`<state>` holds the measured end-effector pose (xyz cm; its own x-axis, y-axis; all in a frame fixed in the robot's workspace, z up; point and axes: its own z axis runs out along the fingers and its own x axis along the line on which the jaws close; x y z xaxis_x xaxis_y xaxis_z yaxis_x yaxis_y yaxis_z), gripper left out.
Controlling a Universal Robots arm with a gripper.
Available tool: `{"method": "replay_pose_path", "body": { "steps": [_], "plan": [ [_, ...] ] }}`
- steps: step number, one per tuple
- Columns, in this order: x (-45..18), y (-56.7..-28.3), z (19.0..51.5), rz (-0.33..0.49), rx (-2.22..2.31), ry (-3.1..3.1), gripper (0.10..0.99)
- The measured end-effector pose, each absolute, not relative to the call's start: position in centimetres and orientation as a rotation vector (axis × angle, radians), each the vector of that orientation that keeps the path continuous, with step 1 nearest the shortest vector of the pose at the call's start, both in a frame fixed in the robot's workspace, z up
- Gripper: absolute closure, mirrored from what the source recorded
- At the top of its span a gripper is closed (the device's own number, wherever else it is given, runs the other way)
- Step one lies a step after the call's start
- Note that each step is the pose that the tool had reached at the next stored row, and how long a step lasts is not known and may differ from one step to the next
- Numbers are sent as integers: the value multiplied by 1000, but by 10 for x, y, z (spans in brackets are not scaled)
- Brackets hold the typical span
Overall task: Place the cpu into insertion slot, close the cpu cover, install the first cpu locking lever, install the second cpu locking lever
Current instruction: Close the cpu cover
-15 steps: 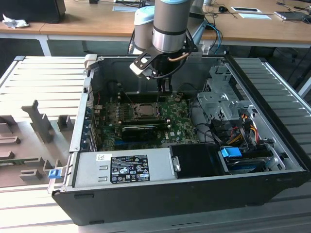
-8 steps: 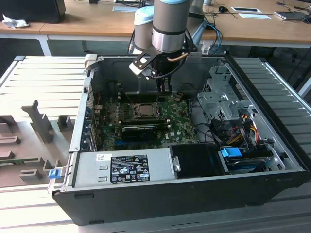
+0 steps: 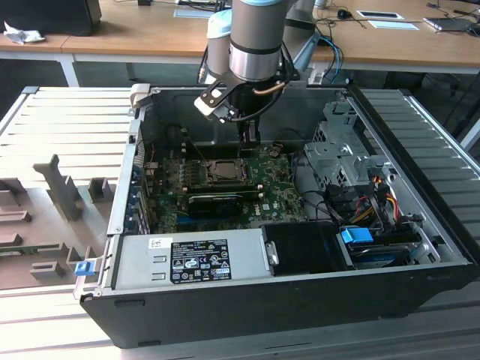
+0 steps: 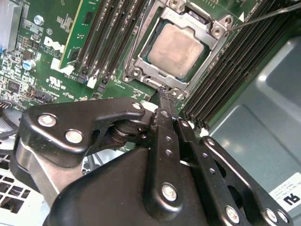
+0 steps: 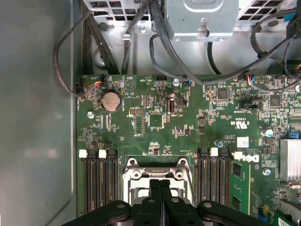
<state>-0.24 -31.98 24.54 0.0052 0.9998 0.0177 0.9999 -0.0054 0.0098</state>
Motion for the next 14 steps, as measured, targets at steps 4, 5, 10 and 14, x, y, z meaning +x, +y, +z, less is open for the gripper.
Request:
{"method": "replay_pose_path", "body": {
  "steps": [4, 5, 10, 14],
  "plan": [
    [-10, -320, 238, -31, -2223, -2211, 980],
    [-13, -320, 238, -31, -2223, -2211, 980],
    [-24, -320, 237, -32, -2223, -2211, 980],
    [-30, -320, 237, -31, -2223, -2211, 980]
  ]
}}
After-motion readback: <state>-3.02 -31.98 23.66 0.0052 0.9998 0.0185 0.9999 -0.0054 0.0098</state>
